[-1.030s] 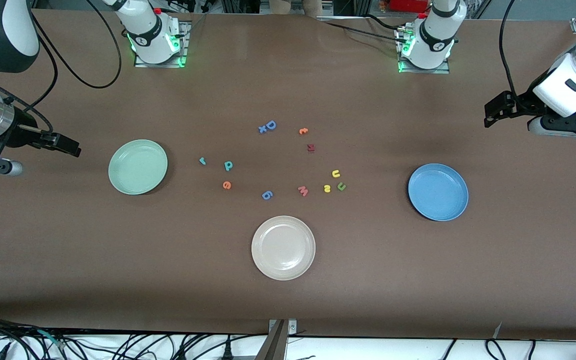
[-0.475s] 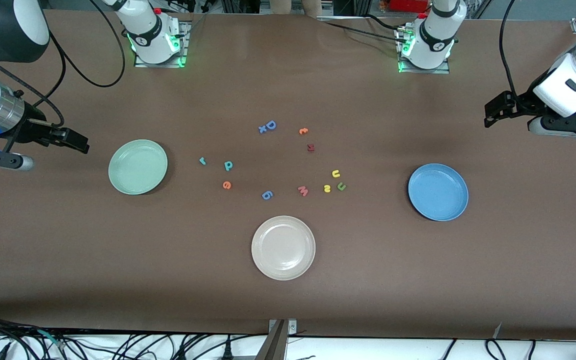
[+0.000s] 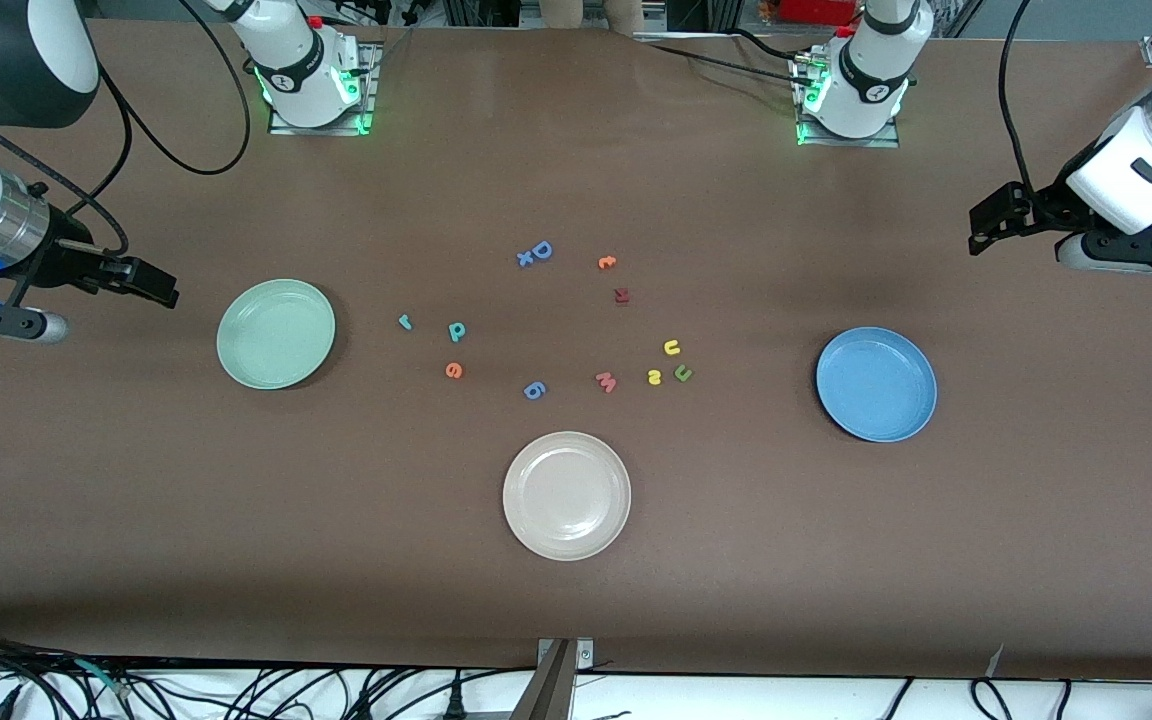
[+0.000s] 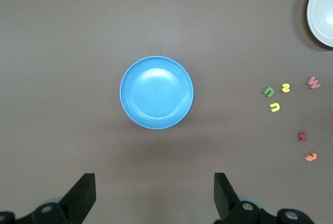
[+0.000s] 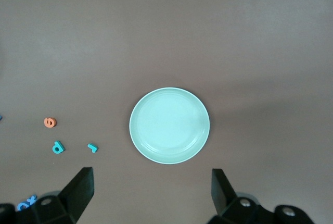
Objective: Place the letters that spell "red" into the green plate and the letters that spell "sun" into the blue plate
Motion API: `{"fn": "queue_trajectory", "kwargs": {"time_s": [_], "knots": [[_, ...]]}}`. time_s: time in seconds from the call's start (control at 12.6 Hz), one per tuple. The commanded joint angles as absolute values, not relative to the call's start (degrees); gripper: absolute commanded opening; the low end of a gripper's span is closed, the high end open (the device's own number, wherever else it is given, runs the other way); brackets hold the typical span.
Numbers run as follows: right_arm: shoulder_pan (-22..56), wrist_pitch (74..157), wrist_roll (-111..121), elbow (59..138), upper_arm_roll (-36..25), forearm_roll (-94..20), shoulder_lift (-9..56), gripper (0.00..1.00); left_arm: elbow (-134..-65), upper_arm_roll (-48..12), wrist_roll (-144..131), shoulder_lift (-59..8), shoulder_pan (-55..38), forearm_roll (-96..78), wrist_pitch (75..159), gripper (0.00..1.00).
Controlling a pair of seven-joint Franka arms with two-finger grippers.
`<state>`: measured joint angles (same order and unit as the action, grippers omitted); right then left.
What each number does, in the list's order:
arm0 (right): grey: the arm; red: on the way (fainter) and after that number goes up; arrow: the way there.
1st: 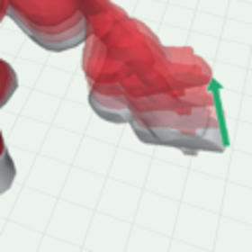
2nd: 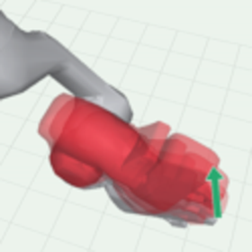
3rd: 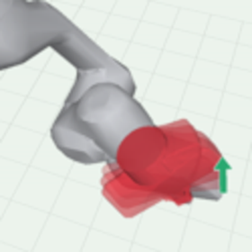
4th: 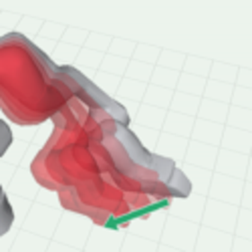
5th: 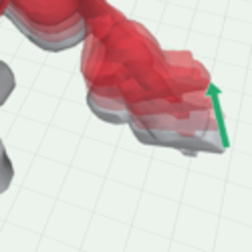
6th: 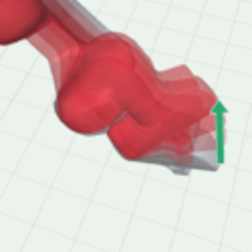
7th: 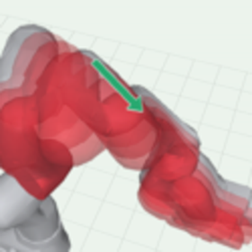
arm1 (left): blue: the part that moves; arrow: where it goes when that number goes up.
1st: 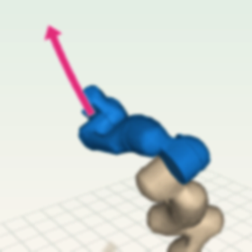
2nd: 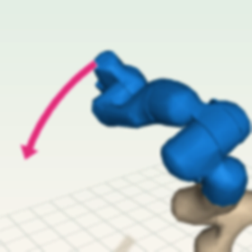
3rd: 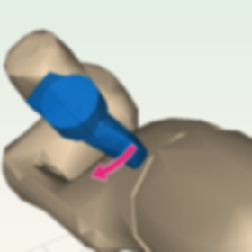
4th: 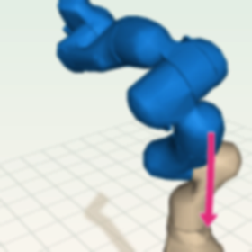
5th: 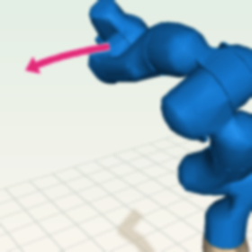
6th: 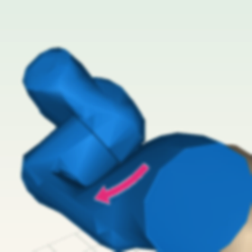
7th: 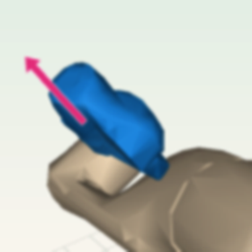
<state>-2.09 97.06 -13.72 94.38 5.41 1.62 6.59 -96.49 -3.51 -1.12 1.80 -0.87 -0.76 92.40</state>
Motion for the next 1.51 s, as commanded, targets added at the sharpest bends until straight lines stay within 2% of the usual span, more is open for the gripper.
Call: {"fn": "queue_trajectory", "kwargs": {"time_s": [0.0, 1.43], "knots": [[-2.3, 97.5, -14.4, 94.8, 4.7, 1.8, 6.5, 1.00, -96.0, -3.2, -1.2, 2.2, -1.1, -1.5, 91.5, 1.00], [-2.4, 97.6, -13.4, 95.5, 2.7, 2.0, 6.2, 1.00, -96.0, -3.2, -1.1, 1.1, -1.2, -1.4, 91.4, 1.00]]}}
